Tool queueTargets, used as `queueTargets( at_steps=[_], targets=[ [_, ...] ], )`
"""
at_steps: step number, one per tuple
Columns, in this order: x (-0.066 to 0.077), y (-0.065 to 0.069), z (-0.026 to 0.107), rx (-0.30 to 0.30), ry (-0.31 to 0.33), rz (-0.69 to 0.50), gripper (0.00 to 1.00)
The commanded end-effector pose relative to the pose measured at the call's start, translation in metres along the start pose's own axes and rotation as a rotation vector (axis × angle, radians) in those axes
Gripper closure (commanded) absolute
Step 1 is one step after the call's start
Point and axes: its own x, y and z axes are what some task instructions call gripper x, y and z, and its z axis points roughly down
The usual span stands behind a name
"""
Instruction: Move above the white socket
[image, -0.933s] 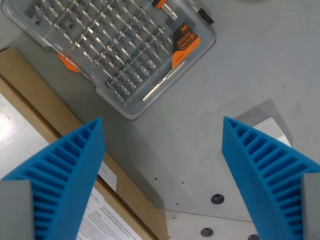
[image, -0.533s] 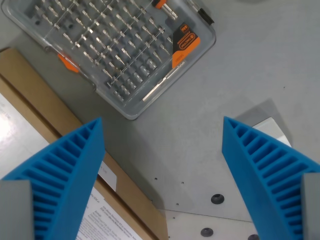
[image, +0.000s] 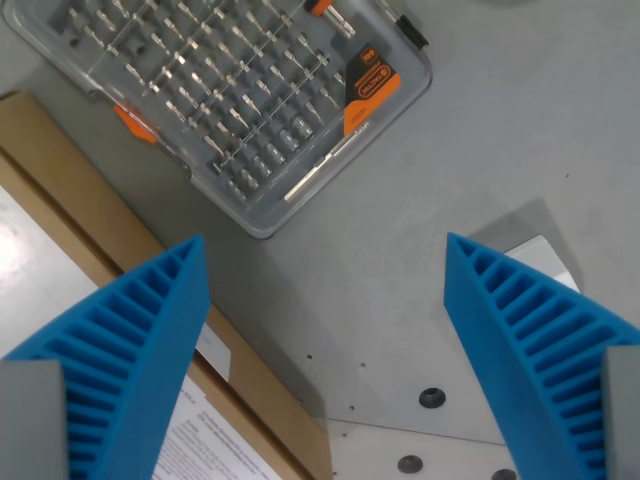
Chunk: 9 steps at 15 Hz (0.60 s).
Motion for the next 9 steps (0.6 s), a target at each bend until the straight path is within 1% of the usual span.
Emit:
queueTargets(
  at_steps=[1,9],
  targets=[
    [-0.005,0.007,0.003,0.004,0.025,-0.073,0.0],
    [-0.019,0.022,0.014,0.003,0.079,-0.175,0.0]
  ],
)
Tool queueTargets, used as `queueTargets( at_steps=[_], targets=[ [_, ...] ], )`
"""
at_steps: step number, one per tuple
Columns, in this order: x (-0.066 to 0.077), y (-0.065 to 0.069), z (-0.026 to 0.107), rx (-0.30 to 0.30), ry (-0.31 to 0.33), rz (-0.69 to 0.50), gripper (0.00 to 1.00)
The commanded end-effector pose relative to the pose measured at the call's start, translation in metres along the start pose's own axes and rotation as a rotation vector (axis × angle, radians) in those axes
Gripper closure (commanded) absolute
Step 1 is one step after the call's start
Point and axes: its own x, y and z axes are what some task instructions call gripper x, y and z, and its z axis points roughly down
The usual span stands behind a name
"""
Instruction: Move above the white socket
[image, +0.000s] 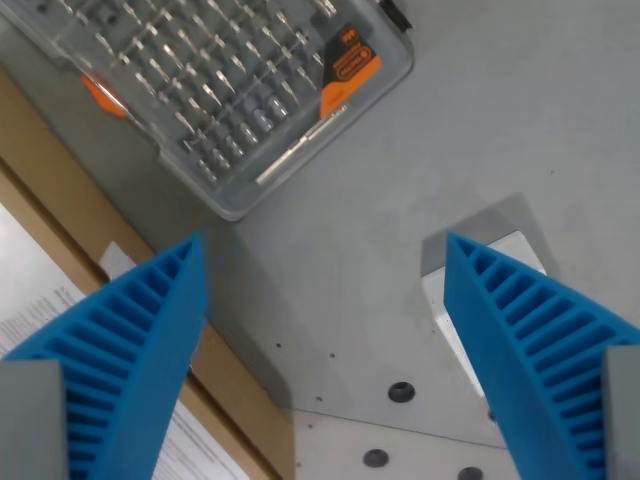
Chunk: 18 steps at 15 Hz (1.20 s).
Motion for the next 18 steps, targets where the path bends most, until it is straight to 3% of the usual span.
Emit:
queueTargets(
  at_steps=[1,18],
  targets=[
    [-0.013,0.009,0.008,-0.006,0.103,-0.141,0.0],
    [-0.061,0.054,0.041,-0.024,0.161,-0.374,0.0]
  ],
)
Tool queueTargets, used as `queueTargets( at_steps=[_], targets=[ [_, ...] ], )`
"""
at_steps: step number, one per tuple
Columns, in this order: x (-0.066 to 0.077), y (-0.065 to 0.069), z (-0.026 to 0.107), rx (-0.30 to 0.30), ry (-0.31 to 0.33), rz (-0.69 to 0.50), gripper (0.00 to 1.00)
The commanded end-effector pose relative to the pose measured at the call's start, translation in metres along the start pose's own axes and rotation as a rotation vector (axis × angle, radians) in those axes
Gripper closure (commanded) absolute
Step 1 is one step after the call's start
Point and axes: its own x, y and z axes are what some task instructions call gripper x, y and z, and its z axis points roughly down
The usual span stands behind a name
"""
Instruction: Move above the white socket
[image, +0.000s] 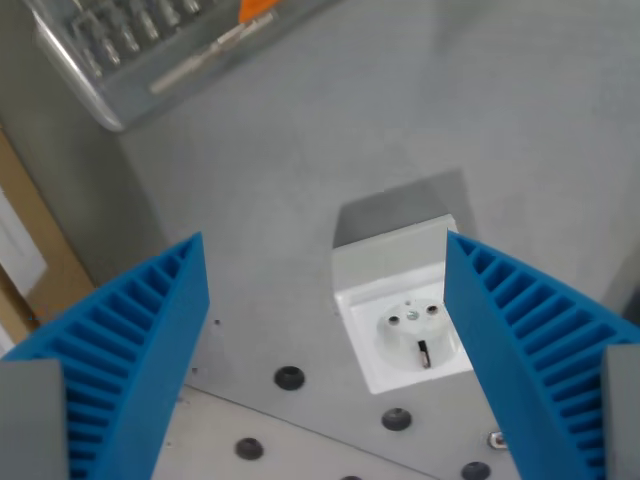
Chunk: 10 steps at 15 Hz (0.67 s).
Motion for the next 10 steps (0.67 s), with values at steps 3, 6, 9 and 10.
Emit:
queueTargets(
  at_steps=[3,6,9,10],
  targets=[
    [-0.032,0.008,0.007,-0.057,0.164,-0.207,0.0],
    [-0.042,0.014,0.012,-0.061,0.167,-0.244,0.0],
    [-0.05,0.018,0.016,-0.06,0.168,-0.272,0.0],
    [-0.052,0.019,0.018,-0.059,0.168,-0.278,0.0]
  ],
)
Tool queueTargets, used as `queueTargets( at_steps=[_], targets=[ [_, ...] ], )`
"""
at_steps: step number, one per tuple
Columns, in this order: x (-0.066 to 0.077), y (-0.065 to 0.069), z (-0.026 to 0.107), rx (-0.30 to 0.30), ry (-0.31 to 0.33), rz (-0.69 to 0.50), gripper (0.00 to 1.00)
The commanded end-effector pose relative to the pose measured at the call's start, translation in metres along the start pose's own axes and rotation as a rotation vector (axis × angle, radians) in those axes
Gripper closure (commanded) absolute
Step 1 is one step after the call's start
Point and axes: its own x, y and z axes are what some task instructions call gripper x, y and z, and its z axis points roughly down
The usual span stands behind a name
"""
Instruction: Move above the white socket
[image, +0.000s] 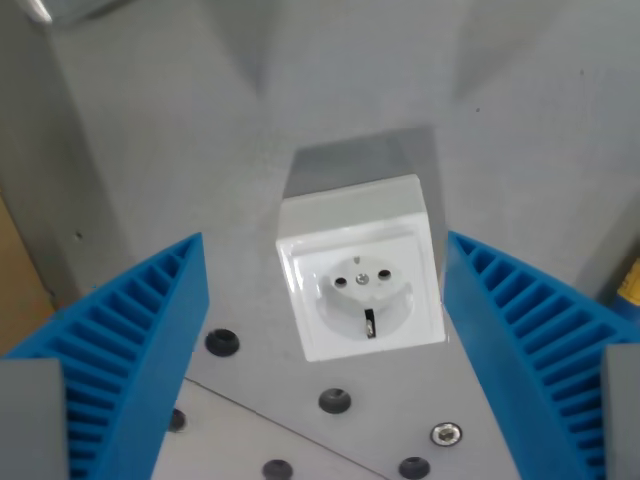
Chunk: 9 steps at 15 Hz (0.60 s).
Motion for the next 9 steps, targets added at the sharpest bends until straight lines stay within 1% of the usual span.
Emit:
queueTargets(
  at_steps=[1,9],
  targets=[
    [-0.021,-0.003,-0.001,-0.067,0.154,-0.162,0.0],
    [-0.039,0.004,0.009,-0.068,0.167,-0.183,0.0]
  ],
)
